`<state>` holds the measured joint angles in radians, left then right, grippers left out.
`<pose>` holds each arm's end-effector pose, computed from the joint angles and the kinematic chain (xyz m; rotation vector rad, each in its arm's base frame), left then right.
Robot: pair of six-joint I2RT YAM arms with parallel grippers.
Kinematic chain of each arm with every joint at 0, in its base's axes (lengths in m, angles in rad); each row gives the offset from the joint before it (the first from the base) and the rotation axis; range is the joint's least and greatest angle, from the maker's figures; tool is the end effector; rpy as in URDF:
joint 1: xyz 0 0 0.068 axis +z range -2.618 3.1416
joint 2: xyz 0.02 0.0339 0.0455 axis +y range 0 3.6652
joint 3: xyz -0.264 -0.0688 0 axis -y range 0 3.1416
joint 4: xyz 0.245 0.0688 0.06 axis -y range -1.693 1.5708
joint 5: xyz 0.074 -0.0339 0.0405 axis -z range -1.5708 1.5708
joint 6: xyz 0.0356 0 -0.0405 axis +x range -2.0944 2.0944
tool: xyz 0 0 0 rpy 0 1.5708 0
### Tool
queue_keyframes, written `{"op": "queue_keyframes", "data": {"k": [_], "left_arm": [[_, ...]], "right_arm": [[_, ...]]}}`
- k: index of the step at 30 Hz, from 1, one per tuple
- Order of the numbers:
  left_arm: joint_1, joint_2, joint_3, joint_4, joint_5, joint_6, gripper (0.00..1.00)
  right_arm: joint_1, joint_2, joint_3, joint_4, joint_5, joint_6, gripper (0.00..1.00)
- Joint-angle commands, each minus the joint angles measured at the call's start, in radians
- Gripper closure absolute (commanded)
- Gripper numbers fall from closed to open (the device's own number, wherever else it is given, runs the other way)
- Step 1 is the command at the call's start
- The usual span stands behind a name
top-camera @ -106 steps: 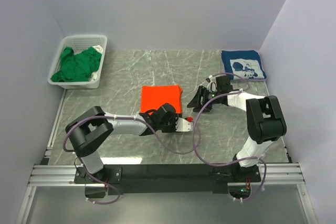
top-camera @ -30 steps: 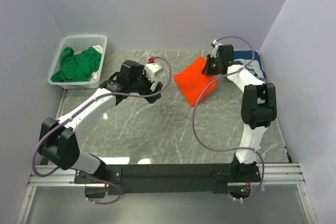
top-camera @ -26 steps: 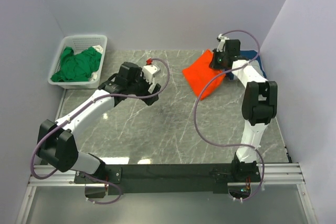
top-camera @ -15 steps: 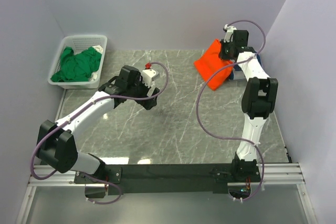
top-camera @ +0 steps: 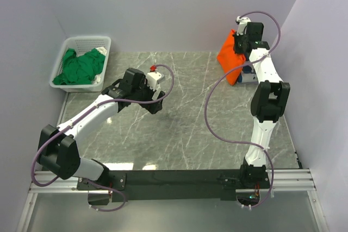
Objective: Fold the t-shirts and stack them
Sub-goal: Neatly place the folded tshirt to the corner
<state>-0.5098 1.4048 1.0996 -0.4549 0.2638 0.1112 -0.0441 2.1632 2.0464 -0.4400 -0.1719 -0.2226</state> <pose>0.2631 -0.1577 0.2828 0.8451 2.1961 -0.5051 0.5101 -0.0164 0.3059 -0.2895 2.0987 0.0244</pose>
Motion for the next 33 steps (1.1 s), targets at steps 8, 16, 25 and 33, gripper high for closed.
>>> {"op": "queue_keyframes", "data": {"k": [8,16,25,33], "left_arm": [[0.001,-0.007,0.031,0.002,0.005,-0.004,0.01],[0.002,0.017,0.051,0.001,0.015,-0.004,0.01],[0.002,0.033,0.052,-0.001,0.018,0.001,0.01],[0.002,0.054,0.065,-0.013,0.02,-0.001,0.01]], "right_arm": [[-0.017,-0.046,0.123,-0.04,0.005,-0.038,1.0],[-0.037,-0.036,0.199,-0.084,-0.008,-0.063,1.0],[-0.068,-0.02,0.215,-0.103,-0.026,-0.075,1.0],[-0.102,0.037,0.179,-0.077,-0.02,-0.09,1.0]]}}
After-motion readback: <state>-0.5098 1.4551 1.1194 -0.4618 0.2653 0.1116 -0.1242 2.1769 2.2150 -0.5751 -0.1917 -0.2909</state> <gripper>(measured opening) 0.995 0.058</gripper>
